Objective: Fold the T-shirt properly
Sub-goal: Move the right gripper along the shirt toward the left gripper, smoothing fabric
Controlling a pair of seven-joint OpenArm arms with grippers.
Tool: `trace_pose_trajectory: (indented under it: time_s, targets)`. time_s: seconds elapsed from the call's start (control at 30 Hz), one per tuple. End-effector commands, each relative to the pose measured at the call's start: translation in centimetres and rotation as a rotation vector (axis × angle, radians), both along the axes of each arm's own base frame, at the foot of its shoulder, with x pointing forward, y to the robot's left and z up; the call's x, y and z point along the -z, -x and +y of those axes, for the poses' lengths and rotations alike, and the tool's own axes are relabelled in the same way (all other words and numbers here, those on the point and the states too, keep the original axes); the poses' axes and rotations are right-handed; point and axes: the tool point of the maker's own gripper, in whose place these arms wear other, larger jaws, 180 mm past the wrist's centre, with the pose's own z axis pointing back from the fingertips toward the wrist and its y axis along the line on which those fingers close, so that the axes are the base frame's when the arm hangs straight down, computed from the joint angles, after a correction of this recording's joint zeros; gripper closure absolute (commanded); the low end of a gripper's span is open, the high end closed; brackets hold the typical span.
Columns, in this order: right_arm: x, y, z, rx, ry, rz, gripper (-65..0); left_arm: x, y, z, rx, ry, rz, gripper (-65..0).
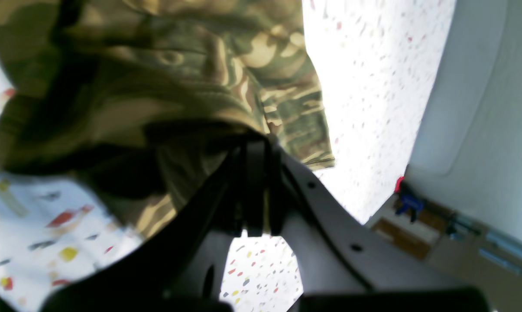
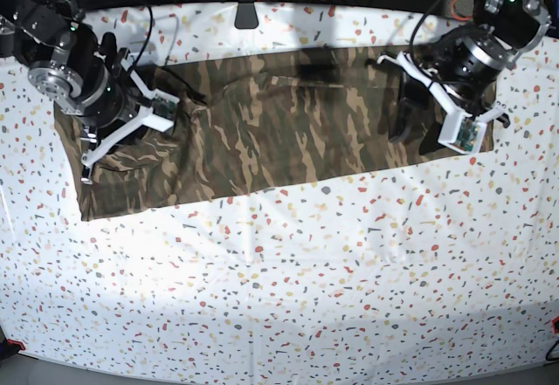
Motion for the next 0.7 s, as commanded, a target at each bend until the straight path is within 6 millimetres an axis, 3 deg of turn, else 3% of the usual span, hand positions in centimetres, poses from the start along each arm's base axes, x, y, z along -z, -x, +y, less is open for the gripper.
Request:
trace_pose_trajectory:
  time_s: [0.0,0.13,0.27,0.47,0.67]
  targets:
    - [-0.8,-1.3,-0.7,0.021,0.005,-0.04,0.0,-1.0,-0.2,-0.2,0.007,0.011,-0.04,-26.4]
    - [1.4,-2.9,-1.6,0.111,-0.029,-0.011,0.0,-1.0,-0.2,-0.2,0.007,0.011,-0.041,-26.4]
    - [3.0,-5.3,-1.2,0.221,-0.102,-0.041,0.0,-1.1,-0.2,-0.2,0.006,0.011,-0.041,-26.4]
    - [3.6,-9.1,0.1,0.337,-0.193,-0.106,0.0,-1.0,-0.2,-0.2,0.007,0.011,-0.04,-26.4]
    - [4.4,-9.9,0.2,0.38,-0.21,-0.105,0.0,-0.6,0.0,-0.1,0.007,0.0,-0.017,-26.4]
